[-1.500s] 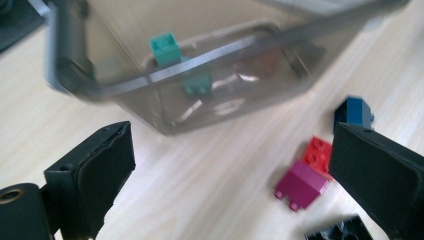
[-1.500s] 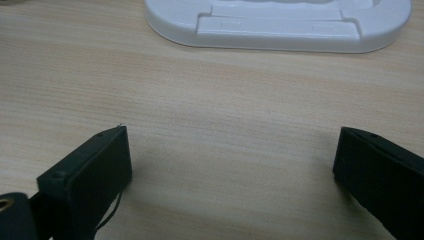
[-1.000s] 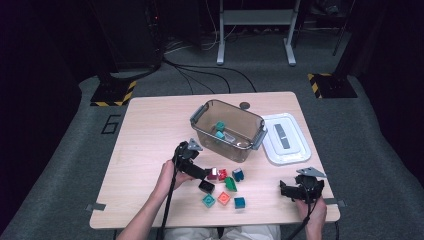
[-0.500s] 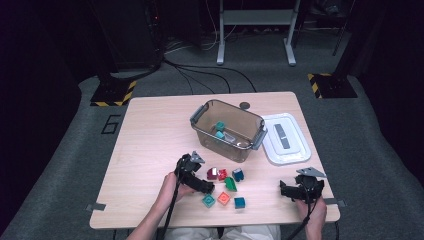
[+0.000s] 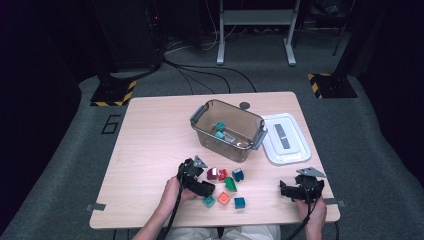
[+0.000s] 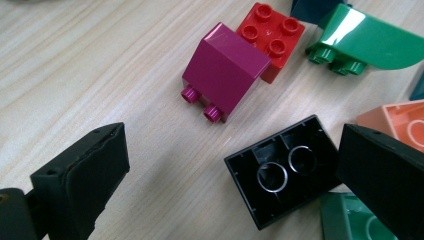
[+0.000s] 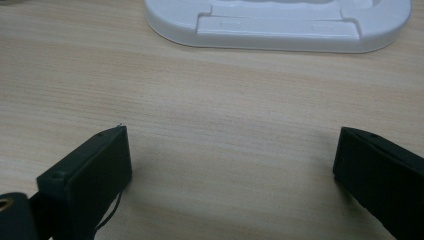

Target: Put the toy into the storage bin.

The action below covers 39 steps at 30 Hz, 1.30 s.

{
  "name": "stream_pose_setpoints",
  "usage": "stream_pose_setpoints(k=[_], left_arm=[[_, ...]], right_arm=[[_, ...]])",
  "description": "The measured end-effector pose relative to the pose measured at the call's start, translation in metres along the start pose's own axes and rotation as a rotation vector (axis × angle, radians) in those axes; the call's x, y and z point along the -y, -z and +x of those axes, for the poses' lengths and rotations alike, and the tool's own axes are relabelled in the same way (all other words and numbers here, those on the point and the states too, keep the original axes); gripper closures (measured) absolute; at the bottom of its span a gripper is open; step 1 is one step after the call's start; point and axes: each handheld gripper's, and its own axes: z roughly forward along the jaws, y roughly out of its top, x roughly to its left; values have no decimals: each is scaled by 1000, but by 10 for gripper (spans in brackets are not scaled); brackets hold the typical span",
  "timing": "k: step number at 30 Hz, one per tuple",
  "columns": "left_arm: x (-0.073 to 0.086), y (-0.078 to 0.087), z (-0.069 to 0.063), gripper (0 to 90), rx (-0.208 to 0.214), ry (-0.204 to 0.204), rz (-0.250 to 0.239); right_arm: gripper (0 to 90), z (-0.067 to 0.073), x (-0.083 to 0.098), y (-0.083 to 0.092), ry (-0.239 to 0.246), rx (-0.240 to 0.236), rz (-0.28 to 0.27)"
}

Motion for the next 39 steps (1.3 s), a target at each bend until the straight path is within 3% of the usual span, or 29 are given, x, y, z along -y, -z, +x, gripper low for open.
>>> stream_pose_setpoints(k=[11, 18, 22, 32, 35, 39], left_arm=[[4, 0, 14, 44, -32, 42, 1], [8, 4, 26, 204, -4, 77, -39], [10, 7, 28, 256, -15, 94, -47], [6, 20, 21, 139, -9, 87, -84], [6, 14, 19, 77, -10, 93, -59], [10, 5, 19, 61, 0, 105, -33]], right_arm=[[15, 0, 0, 0, 0, 0, 0], [15, 0, 0, 0, 0, 1, 0], [15, 0, 0, 0, 0, 1, 0], [15, 0, 0, 0, 0, 1, 0], [15, 0, 0, 0, 0, 1, 0], [15, 0, 0, 0, 0, 1, 0]])
